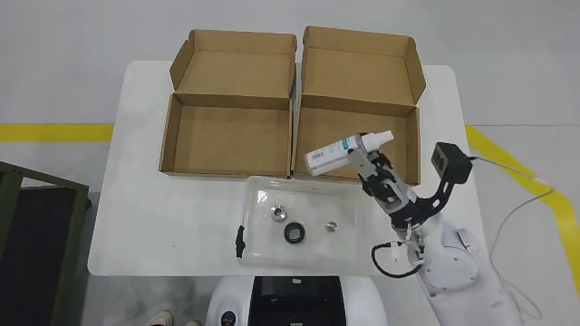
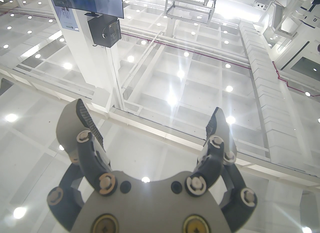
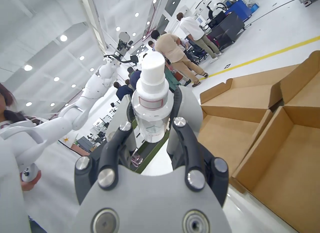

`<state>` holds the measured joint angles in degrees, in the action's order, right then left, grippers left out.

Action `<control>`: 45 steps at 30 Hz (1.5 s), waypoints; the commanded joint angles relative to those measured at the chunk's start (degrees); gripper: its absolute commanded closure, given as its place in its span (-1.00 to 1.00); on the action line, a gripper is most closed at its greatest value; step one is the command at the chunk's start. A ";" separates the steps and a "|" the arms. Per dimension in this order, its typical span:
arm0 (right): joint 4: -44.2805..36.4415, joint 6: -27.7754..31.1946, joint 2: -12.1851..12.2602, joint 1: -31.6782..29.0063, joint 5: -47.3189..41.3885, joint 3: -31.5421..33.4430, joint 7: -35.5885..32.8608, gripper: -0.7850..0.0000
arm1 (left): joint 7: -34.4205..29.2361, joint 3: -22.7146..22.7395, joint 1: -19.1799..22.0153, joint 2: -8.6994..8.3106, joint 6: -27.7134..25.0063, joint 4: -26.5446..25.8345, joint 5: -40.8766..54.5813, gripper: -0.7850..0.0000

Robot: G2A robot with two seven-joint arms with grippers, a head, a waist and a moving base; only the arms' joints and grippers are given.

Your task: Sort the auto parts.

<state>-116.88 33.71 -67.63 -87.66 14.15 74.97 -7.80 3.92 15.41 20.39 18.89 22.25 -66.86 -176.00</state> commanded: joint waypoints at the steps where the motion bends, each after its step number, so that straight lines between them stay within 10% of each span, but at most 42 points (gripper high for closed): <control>1: -0.44 0.73 0.05 -0.08 -2.66 -0.11 -1.22 1.00 | 0.00 0.00 0.00 0.00 0.00 0.00 0.00 -1.00; 17: 0.69 1.92 0.13 0.11 -0.60 -1.82 -6.28 1.00 | 0.00 0.00 0.00 0.00 0.00 0.00 0.00 -1.00; 45: 14.76 -19.40 -2.02 14.75 48.47 -9.93 0.97 1.00 | 0.00 0.00 0.00 0.00 0.00 0.00 0.00 -1.00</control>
<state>-103.06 14.19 -69.58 -73.68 61.91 65.41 -6.53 3.92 15.41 20.39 18.89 22.25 -66.86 -176.00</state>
